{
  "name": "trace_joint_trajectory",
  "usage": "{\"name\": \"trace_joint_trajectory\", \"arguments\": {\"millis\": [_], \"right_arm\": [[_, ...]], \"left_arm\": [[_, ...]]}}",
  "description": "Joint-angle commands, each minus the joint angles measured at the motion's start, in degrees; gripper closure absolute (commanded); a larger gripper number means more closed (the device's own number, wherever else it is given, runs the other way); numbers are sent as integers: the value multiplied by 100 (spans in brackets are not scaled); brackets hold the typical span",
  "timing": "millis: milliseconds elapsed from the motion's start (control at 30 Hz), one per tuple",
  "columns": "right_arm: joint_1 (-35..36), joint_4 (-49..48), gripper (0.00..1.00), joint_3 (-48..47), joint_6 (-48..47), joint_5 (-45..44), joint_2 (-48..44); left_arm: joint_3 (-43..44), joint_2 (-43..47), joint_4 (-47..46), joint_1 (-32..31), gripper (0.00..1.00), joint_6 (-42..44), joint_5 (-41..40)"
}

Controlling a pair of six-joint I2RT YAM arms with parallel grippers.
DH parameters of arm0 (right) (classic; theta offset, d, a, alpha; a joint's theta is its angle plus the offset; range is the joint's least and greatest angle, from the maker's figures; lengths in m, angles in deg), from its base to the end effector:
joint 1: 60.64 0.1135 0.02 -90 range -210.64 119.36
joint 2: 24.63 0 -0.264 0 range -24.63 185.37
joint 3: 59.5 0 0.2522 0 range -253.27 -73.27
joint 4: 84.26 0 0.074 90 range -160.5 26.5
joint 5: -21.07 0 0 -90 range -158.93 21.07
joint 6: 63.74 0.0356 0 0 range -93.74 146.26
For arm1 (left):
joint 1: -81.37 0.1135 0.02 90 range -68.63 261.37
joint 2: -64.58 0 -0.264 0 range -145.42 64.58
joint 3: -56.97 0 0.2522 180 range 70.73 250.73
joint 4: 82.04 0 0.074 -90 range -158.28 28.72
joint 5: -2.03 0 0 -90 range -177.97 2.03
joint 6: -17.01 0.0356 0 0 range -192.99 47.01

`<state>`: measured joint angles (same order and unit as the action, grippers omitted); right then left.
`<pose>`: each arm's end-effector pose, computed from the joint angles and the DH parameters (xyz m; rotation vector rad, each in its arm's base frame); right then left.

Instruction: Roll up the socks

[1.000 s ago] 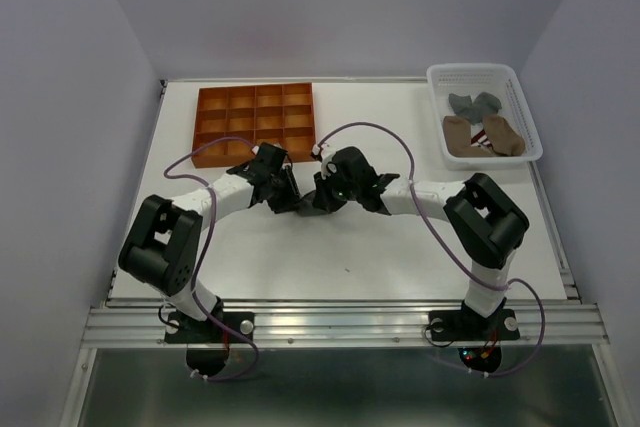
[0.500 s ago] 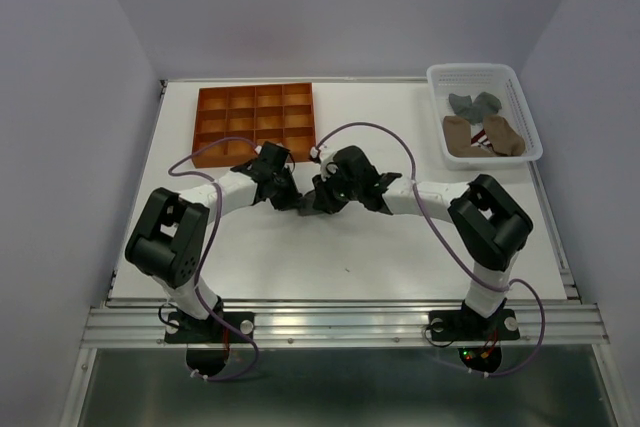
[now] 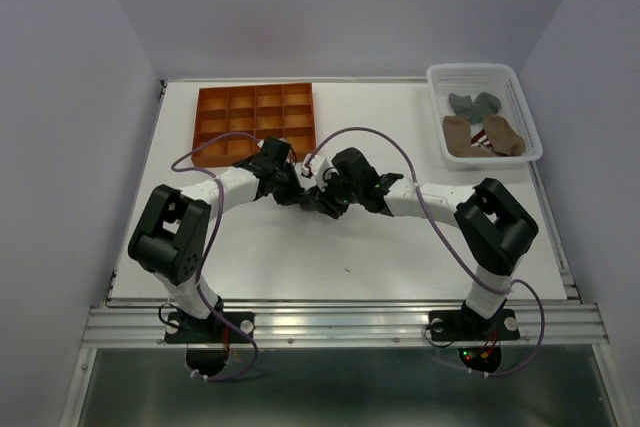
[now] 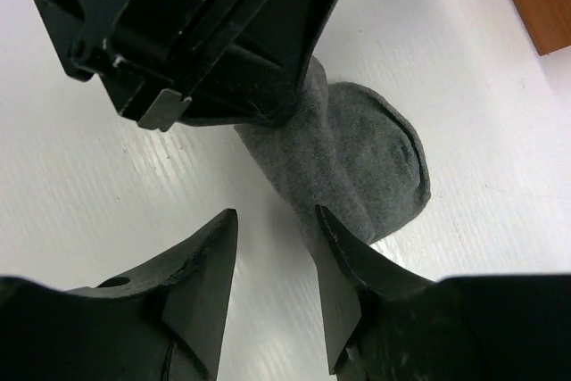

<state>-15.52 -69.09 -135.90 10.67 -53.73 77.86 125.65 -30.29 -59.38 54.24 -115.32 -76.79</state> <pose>0.2651 0.2794 0.1889 -1.2947 1.9330 0.5677 0.2998 -0.1614 0.1832 -0.2450 2.5461 -0.7522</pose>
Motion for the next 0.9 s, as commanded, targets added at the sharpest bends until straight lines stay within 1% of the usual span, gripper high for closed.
{"name": "trace_joint_trajectory", "arguments": {"millis": [0, 100, 200, 433, 533, 567, 667, 700, 733, 767, 800, 867], "right_arm": [[119, 140, 54, -310, -716, -281, 103], [172, 158, 54, -390, -822, -263, 226], [172, 149, 54, -443, -910, -648, 411], [172, 131, 55, -583, -1086, -826, 763], [172, 131, 60, -601, -1025, -756, 824], [172, 114, 65, -610, -981, -747, 824], [172, 105, 70, -601, -823, -528, 790], [172, 114, 74, -601, -674, -475, 772], [172, 114, 75, -610, -577, -422, 728], [172, 114, 76, -610, -498, -387, 702], [172, 149, 78, -619, -262, -352, 684], [172, 368, 82, -811, 20, -185, 701]], "left_arm": [[204, -23, 59, 15, 81, 102, 86], [230, -40, 67, 15, 81, 102, 86], [248, -58, 59, 24, 81, 111, 121], [221, -119, 59, 59, 80, 128, 183], [195, -58, 41, 86, 76, 128, 192], [186, -32, 41, 94, 74, 119, 183], [142, 152, 41, 138, 68, 102, 165], [125, 214, 50, 164, 67, 93, 130], [99, 284, 58, 191, 67, 93, 121], [46, 407, 59, 208, 64, 93, 95], [19, 469, 67, 235, 63, 93, 43], [-42, 609, 111, 253, 60, 110, -2]]}}
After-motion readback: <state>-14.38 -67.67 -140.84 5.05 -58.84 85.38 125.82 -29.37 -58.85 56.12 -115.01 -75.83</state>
